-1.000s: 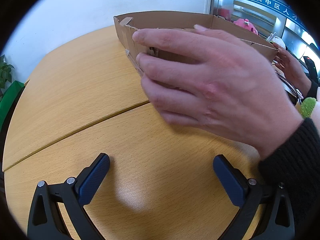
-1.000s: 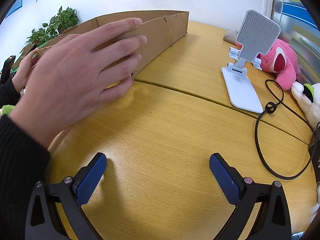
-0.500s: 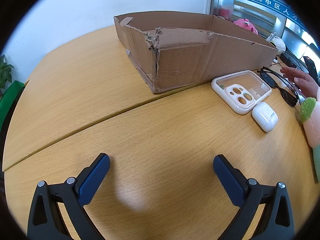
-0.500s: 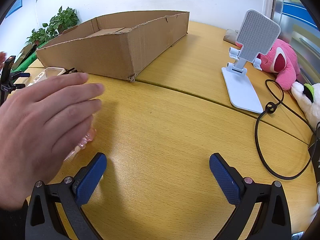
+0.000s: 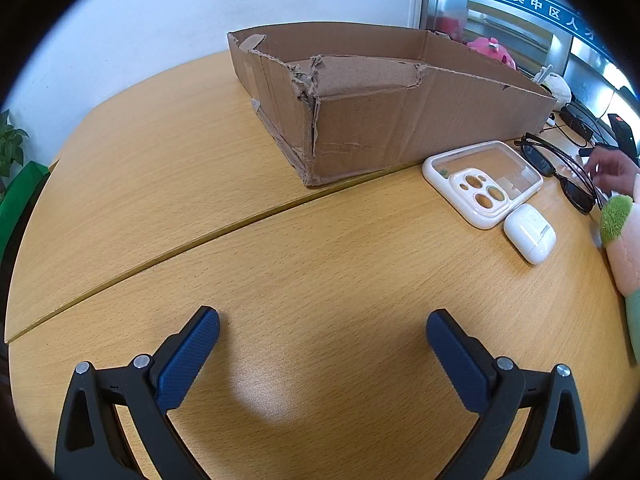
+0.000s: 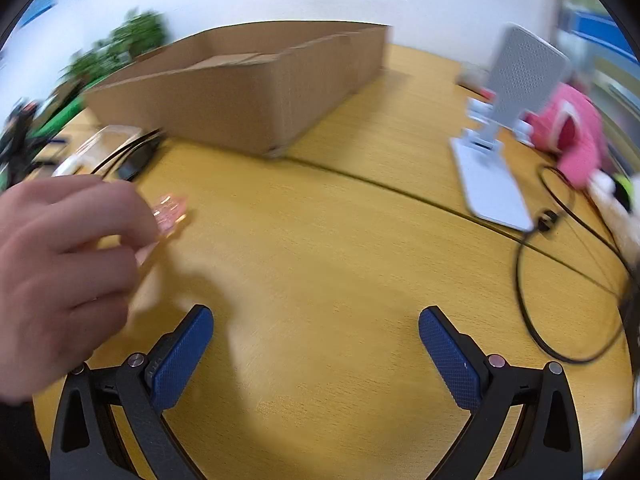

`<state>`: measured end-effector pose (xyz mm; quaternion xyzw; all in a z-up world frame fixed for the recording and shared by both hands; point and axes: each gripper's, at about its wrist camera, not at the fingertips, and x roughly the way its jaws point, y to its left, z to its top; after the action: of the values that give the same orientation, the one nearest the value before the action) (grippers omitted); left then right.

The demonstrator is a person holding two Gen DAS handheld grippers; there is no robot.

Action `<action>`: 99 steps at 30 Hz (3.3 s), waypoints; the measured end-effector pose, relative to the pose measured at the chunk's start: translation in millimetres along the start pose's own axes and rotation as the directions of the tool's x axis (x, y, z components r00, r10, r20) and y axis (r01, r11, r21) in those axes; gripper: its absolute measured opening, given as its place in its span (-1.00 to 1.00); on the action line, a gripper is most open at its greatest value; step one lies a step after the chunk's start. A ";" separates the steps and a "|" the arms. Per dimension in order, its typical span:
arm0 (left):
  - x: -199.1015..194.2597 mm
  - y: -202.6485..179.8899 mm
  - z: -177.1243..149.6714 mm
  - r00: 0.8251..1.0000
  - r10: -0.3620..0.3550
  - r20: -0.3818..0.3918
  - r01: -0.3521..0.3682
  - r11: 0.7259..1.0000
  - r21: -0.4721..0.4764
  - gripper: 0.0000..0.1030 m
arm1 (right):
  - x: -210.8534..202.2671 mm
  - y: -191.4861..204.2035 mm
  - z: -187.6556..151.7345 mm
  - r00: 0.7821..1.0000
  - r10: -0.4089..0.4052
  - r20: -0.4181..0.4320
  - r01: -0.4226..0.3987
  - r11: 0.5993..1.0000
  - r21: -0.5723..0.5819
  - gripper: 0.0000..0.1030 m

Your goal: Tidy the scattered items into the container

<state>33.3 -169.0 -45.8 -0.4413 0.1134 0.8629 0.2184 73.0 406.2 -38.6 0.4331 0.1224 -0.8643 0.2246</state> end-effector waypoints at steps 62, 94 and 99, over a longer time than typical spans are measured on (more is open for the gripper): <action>-72.3 -196.3 34.8 0.943 -0.281 0.179 0.297 0.952 -0.070 0.99 | 8.6 10.2 7.5 0.993 -0.121 -0.012 0.121 0.980 0.159 1.00; -13.2 -267.2 -12.8 0.758 -0.647 -0.090 0.613 0.752 -0.243 0.79 | -60.9 81.2 -14.2 0.996 -0.035 0.081 0.015 0.971 0.239 0.97; -9.3 -270.3 -7.6 0.754 -0.651 -0.086 0.621 0.750 -0.226 0.78 | -79.4 120.2 -6.2 0.971 0.168 0.170 -0.201 0.958 0.203 0.97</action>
<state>172.5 63.0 -43.4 -0.5391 -0.1069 0.7049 0.4484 178.3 326.6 19.5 0.3982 -0.0320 -0.8779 0.2639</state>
